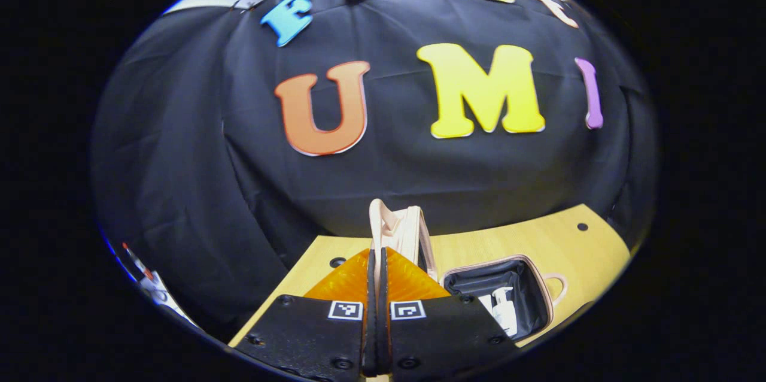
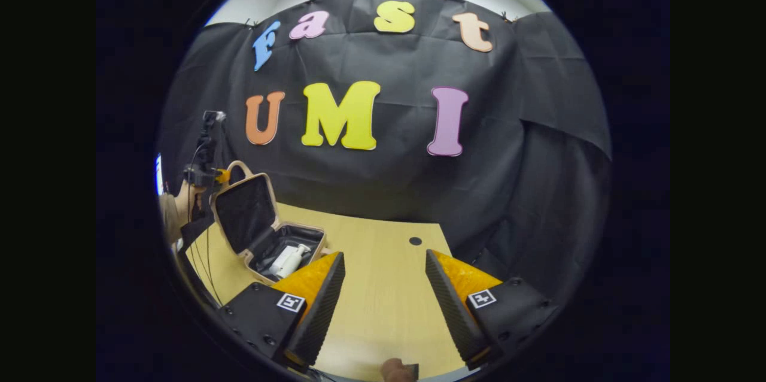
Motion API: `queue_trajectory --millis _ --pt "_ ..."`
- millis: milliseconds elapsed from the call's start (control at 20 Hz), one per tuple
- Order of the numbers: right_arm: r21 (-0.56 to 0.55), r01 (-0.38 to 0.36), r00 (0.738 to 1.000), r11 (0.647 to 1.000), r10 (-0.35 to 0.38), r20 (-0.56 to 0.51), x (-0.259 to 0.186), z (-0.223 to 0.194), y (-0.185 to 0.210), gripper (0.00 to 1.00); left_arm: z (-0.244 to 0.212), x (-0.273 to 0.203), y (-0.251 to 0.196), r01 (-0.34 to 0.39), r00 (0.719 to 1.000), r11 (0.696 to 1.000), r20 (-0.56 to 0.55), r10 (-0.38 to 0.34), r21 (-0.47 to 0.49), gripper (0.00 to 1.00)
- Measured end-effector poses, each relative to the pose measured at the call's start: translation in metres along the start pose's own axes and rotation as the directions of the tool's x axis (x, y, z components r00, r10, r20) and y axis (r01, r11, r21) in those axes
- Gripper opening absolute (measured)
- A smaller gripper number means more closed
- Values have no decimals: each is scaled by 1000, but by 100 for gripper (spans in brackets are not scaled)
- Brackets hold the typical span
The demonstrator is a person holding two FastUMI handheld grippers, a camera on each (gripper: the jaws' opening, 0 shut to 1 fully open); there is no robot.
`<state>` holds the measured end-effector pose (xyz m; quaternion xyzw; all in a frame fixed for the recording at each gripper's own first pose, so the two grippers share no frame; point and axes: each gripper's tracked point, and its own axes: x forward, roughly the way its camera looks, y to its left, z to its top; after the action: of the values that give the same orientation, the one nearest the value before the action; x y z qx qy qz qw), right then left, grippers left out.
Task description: First open the suitcase, pack the skin care products into it, and then close the suitcase.
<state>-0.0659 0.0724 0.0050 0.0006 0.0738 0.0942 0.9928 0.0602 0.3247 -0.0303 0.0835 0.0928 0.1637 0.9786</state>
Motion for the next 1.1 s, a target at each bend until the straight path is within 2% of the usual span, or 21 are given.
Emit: queue_trajectory --millis 150,200,500,750,850,1050,1100 --pt "6 -31 999 999 31 -12 0 -8 -10 76 7 -11 -44 32 999 999 6 -32 40 3" --pt "9 -40 999 999 41 -15 0 -10 -14 78 8 -16 -59 42 999 998 6 -42 48 3" --pt "28 -56 998 998 57 -40 0 -27 -53 78 -5 -34 -158 145 989 989 -44 -143 30 3" --pt "39 -44 997 998 47 -68 1 -45 -95 79 -36 -40 -227 173 980 985 -107 -169 27 3" --pt "42 -35 997 999 38 -72 1 -51 -110 78 -50 -39 -249 175 977 984 -132 -168 39 3" --pt "51 -29 994 998 35 -106 1 -70 -129 78 -82 -33 -288 192 959 981 -212 -188 0 3" --pt "51 -28 993 998 34 -114 1 -73 -132 76 -88 -30 -293 190 956 982 -227 -184 4 3"
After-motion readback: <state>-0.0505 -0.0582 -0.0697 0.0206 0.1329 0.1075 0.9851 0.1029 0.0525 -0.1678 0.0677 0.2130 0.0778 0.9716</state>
